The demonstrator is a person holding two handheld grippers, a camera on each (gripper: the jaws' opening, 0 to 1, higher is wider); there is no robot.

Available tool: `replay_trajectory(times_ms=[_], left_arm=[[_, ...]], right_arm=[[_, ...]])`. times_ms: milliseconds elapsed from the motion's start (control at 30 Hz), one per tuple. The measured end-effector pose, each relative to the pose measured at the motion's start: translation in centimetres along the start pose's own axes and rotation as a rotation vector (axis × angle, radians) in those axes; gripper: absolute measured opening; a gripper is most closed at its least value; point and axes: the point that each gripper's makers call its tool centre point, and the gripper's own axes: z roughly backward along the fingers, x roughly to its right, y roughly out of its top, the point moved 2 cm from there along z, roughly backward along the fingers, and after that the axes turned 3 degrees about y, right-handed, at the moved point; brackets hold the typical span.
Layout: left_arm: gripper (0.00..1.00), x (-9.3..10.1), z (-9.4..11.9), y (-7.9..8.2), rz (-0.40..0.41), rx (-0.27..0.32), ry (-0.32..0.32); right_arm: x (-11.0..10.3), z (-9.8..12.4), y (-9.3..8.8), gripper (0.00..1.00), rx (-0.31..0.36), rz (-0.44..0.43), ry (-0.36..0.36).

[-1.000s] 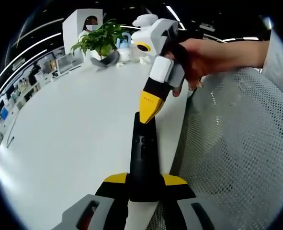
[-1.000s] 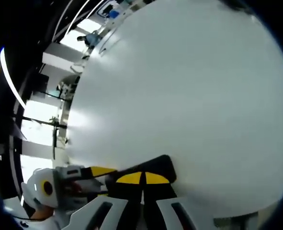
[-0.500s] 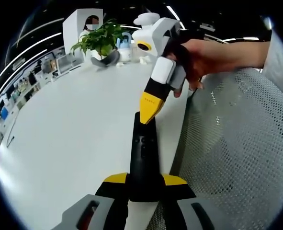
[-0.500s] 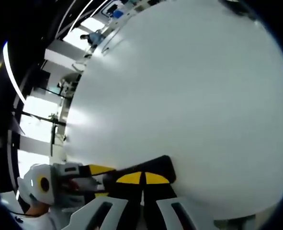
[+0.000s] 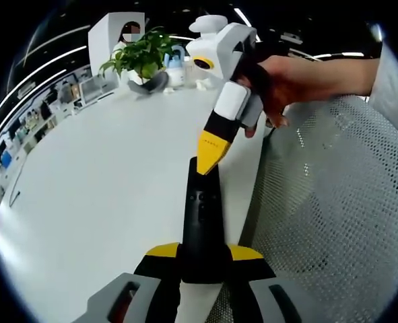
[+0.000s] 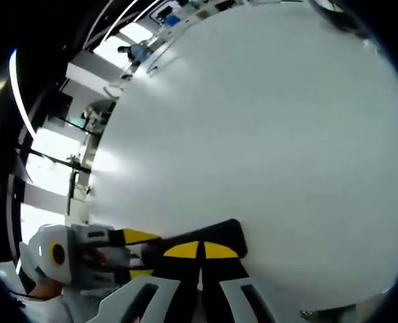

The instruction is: Press the specified remote control buttons in sequence, fully releasing each button before pressing the next.

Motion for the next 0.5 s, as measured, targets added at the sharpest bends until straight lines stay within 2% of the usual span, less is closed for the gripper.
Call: replay_trajectory(times_ms=[367,500], left_arm=[[0.25,-0.01,-0.03,0.02,-0.001,0.000,0.001],[0.25,-0.01,-0.02,0.02,0.000,-0.001,0.002]], right_arm=[[-0.12,0.07,-0.01,0.00,-0.005,0.004,-0.003],[0.00,0.07,0.03,0.00,-0.007,-0.030,0.009]])
